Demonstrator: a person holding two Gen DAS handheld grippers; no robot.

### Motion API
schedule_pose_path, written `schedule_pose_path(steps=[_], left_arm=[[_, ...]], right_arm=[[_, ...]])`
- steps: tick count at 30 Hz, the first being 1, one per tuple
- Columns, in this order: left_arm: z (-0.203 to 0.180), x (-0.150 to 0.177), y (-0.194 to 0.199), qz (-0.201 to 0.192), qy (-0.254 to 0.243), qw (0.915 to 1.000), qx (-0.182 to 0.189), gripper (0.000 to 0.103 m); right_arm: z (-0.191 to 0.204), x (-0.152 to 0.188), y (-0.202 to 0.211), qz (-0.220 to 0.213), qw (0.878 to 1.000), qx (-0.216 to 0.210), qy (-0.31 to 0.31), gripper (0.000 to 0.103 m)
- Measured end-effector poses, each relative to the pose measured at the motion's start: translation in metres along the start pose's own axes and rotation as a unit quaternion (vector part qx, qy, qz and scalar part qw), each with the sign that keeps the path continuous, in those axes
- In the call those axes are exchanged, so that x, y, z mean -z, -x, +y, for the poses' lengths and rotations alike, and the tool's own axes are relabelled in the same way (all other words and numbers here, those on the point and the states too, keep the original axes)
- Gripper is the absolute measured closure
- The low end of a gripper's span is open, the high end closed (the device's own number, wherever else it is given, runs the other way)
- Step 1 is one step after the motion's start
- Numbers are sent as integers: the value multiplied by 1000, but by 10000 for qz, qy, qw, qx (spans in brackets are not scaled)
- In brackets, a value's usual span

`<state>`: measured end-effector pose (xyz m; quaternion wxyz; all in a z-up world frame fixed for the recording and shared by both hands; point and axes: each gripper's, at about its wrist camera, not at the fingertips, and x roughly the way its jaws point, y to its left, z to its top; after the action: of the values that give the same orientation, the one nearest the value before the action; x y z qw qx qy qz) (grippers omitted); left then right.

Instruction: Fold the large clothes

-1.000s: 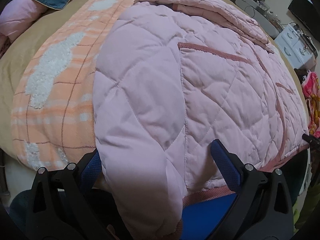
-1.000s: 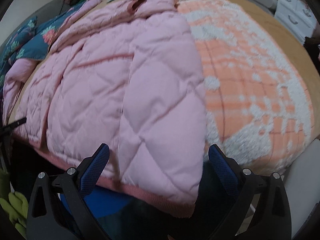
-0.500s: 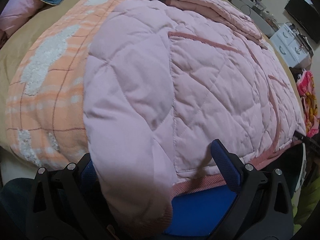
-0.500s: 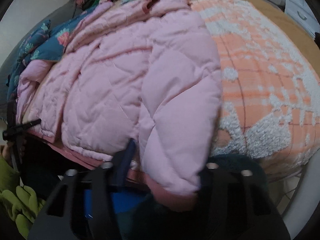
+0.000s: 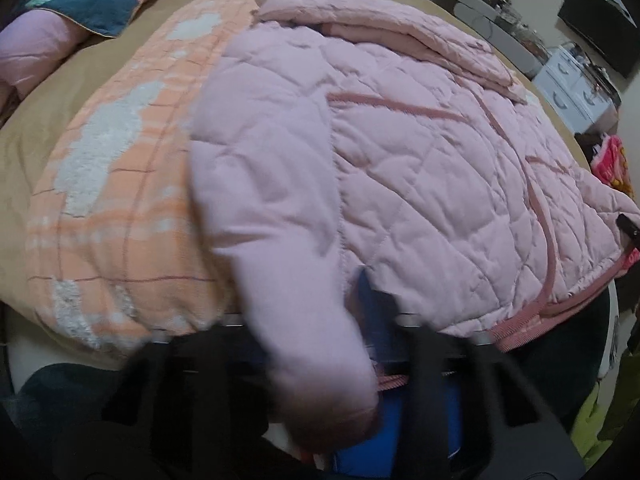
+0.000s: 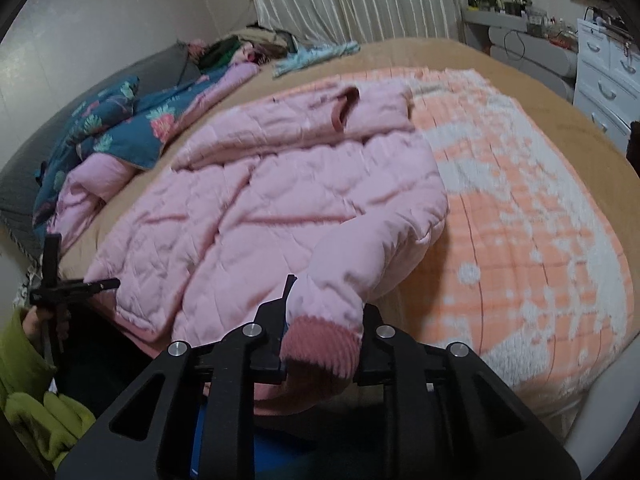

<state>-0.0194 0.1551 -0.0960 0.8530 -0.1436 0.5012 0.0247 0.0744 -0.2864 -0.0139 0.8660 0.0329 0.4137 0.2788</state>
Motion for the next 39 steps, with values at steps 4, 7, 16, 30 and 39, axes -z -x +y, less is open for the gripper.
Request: schedule_pose_path(steps=[4, 7, 16, 30, 39], left_arm=[[2, -6, 17, -264, -17, 9996, 120, 93], [-6, -20, 34, -591, -181, 9980, 96, 95], [-15, -55, 54, -1073, -244, 9937, 211, 95], [-27, -101, 82, -1688, -244, 9847, 365, 96], [-30, -123, 90, -1913, -193, 9806, 393, 95]], right_arm=[[1, -12, 7, -271, 9996, -50, -18, 85], [5, -19, 12, -397, 9992, -24, 52, 85], [5, -42, 20, -779, 9969, -50, -82, 85], [7, -77, 26, -1071, 9942, 65, -119, 86], [10, -103, 28, -1157, 9931, 156, -85, 86]])
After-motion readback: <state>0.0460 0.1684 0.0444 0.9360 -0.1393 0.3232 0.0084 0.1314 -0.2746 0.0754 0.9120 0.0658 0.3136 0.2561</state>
